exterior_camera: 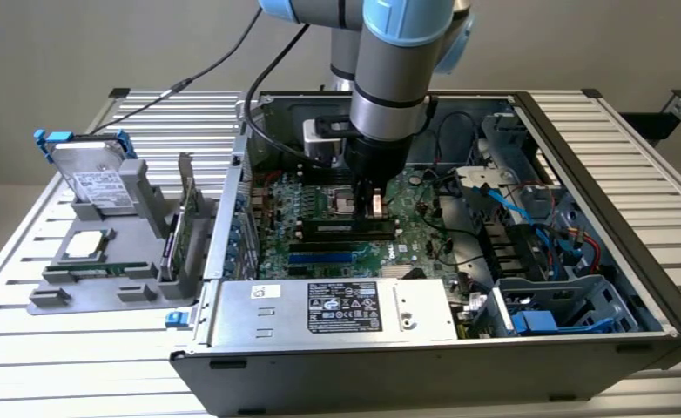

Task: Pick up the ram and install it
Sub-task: 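Insert the ram into the slot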

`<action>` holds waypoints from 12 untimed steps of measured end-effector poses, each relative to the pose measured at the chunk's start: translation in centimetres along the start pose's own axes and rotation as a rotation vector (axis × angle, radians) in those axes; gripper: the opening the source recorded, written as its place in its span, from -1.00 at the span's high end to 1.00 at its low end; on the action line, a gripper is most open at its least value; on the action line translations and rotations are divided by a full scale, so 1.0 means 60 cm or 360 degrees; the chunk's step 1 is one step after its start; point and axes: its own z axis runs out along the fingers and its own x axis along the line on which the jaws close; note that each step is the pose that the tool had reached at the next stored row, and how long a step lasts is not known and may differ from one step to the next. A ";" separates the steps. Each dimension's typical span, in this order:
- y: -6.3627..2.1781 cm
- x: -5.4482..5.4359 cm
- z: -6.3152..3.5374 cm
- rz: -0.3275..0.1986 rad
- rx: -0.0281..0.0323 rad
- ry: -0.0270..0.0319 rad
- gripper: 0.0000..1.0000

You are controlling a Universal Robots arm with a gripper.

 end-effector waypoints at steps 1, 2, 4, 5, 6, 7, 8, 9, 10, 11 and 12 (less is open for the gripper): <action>0.000 0.000 0.000 0.0001 0.00000 -0.00001 0.73; 0.000 0.000 0.001 0.0002 0.00001 -0.00002 0.73; 0.000 0.000 0.001 0.0003 -0.00001 0.00002 0.73; 0.000 0.000 0.001 0.0004 -0.00002 0.00003 0.73; 0.000 0.000 0.002 0.0004 -0.00003 0.00004 0.73; 0.000 0.000 0.002 0.0005 -0.00003 0.00005 0.73; 0.000 0.000 0.002 0.0006 -0.00003 0.00006 0.73; 0.000 0.000 0.003 0.0007 -0.00002 0.00007 0.73; 0.000 0.000 0.003 0.0008 -0.00002 0.00012 0.73; -0.001 0.000 0.004 0.0009 -0.00002 0.00014 0.73; -0.001 0.000 0.004 0.0010 -0.00003 0.00021 0.73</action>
